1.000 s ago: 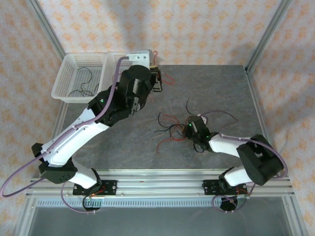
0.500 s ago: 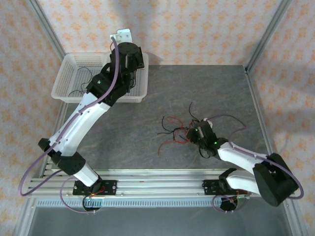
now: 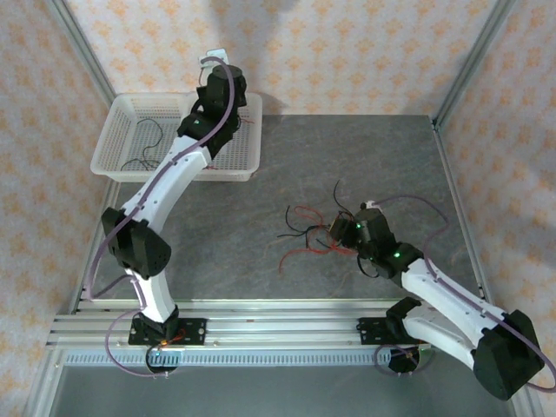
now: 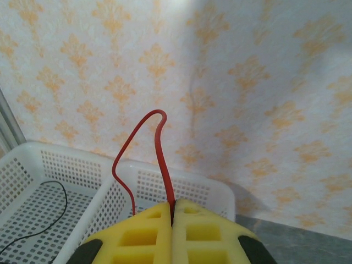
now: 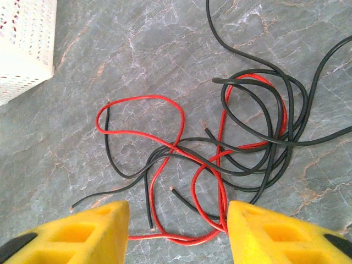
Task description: Untangle the cables
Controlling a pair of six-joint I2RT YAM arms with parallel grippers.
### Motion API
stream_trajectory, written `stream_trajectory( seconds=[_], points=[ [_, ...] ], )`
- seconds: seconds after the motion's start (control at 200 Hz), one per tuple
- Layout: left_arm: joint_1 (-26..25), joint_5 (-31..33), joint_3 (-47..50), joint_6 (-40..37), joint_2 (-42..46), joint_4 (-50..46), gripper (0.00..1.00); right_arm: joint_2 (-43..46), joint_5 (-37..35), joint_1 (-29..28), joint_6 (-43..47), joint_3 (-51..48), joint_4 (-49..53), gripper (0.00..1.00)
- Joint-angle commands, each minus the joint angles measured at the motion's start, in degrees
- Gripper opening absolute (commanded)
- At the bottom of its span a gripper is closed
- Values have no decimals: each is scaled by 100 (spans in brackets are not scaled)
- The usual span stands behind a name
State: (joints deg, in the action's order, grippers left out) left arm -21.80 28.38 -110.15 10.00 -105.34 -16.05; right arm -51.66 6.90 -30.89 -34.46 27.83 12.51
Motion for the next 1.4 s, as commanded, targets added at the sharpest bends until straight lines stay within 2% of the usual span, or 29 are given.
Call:
stream_trajectory(
  seconds=[0.0, 0.235, 0.501, 0.591, 0.751, 0.966, 1.076, 1.186, 1.396],
  points=[
    [263, -446, 250, 141, -349, 462, 0, 119, -85, 40, 81, 160, 347, 50],
    [405, -1185, 907, 490, -982, 887, 0, 52, -96, 40, 85, 190, 326, 50],
    [405, -1338, 1726, 864, -1270, 1182, 0, -105, -57, 40, 132, 271, 302, 50],
    [405, -1495, 1968, 978, -1231, 1261, 11, -188, -128, 40, 105, 334, 343, 50],
    [366, -1577, 2289, 1049, -938, 1341, 40, -459, -290, 40, -67, 520, 453, 50],
    [176, -1524, 2147, 773, -441, 1043, 63, -845, -706, 70, -458, 628, 431, 51],
    [-1, -1433, 1970, 570, -77, 834, 70, -1096, -619, 243, -537, 649, 258, 51],
    [-201, -1369, 1842, 436, 226, 655, 81, -1398, -412, 521, -253, 741, 42, 50],
    [-566, -1325, 1937, 452, 858, 348, 82, -2190, -485, 699, 542, 1264, 194, 45]
  ],
)
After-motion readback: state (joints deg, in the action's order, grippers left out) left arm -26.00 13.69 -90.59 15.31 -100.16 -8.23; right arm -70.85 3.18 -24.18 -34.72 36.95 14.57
